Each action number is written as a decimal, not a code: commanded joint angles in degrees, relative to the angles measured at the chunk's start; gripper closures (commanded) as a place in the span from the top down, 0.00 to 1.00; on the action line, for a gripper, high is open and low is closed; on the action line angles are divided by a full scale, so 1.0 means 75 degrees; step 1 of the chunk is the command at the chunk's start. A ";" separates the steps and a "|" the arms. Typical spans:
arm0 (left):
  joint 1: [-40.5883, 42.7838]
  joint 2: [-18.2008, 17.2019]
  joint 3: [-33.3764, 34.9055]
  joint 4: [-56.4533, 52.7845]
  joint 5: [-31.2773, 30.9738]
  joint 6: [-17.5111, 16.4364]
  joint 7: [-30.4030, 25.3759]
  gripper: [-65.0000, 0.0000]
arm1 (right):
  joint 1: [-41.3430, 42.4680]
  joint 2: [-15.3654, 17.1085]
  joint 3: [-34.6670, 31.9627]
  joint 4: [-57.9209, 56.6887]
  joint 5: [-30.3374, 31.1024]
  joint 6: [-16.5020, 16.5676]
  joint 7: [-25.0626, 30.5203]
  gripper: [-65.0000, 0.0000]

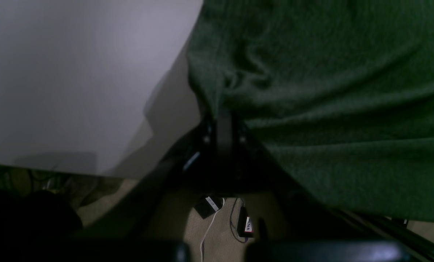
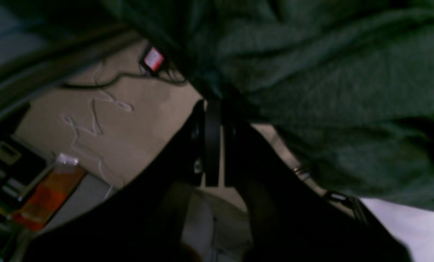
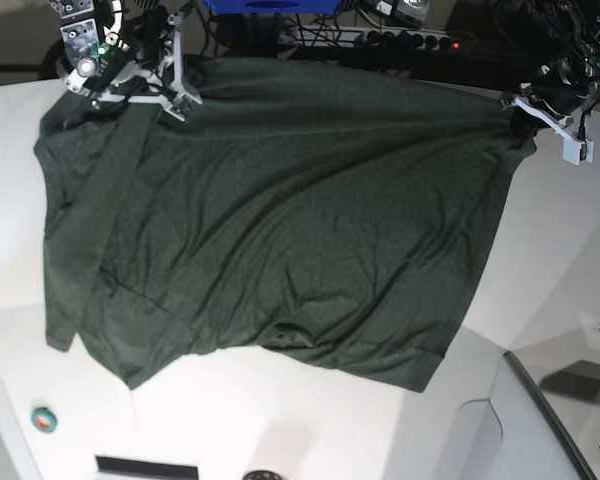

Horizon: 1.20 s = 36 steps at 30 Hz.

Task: Layout the t-shirt on the table in an organized manner, then fold the t-shirt properly
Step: 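Drag the grasped edge with the right gripper toward the robot base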

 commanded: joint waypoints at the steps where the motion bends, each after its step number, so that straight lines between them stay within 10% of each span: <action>1: -0.0061 -0.0117 -0.0036 0.0111 -0.0109 -0.0042 -0.0105 0.00 | 0.0008 0.0017 0.0026 0.0102 0.0012 -0.0045 0.0067 0.02; 24: -0.0120 -0.0105 -0.0036 0.0111 -0.0109 -0.0042 -0.0082 0.00 | -0.0403 0.0087 0.0003 0.1262 -0.0035 -0.0115 0.1146 0.51; 36: -0.0108 -0.0117 -0.0036 0.0135 -0.0109 -0.0042 -0.0082 0.00 | -0.0438 0.0814 -0.2623 0.0946 -0.3223 -0.0174 0.2095 0.52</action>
